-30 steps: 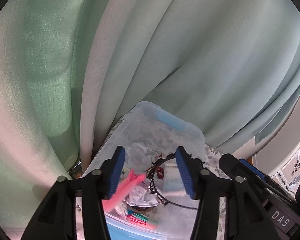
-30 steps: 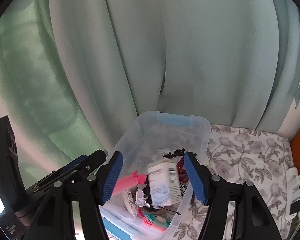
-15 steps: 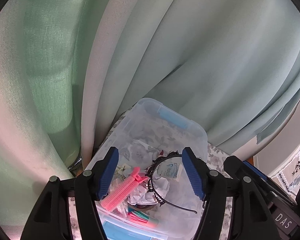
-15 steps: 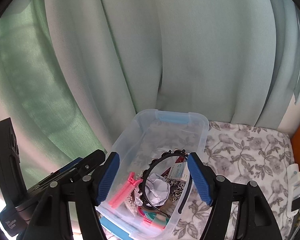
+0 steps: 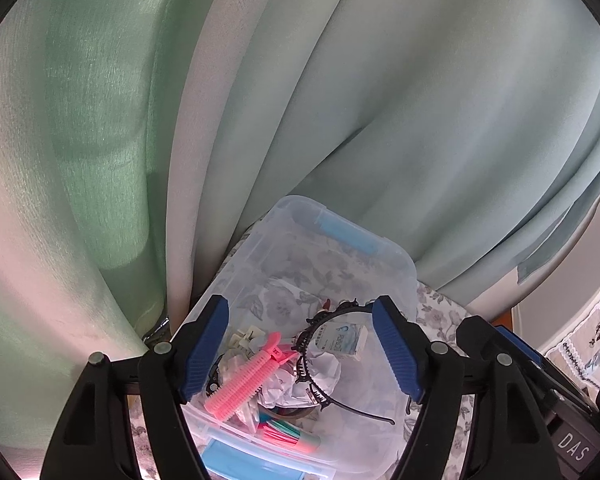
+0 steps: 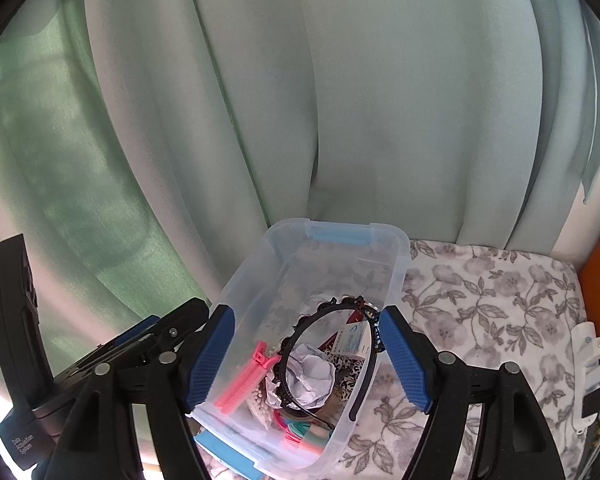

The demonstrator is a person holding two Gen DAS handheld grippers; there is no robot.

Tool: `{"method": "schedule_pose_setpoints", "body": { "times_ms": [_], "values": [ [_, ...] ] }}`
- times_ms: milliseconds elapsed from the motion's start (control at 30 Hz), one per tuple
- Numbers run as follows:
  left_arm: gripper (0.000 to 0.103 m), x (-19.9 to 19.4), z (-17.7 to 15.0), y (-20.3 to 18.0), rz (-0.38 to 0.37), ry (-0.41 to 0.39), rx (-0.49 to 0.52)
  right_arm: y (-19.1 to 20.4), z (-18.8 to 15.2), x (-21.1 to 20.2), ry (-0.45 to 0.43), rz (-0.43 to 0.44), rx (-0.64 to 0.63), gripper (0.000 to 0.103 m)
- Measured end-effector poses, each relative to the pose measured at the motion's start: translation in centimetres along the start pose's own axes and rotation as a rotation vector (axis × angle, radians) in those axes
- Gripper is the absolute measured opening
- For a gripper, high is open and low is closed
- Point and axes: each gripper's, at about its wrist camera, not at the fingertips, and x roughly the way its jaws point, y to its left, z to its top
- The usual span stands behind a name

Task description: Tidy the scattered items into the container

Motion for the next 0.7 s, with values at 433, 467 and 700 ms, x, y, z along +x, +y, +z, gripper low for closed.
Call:
{"method": "schedule_pose_setpoints", "body": {
  "times_ms": [433, 467, 700],
  "values": [
    [0.091, -1.0, -0.1, -0.3, 0.007, -0.007, 0.020, -1.0, -0.5, -1.2, -0.011, -0.016, 0.024, 0.101],
    [0.092, -1.0, -0.2, -0.4, 0.006, -0.009, 0.022, -1.1, -0.6, -1.3, -0.012, -0.019, 0.028, 0.101],
    [0.097, -1.4, -0.4, -0.9, 0.016, -0.017, 0.041, -1.8, -0.8, -2.1, -0.011, -0.037, 0.047, 0.103]
  ]
}}
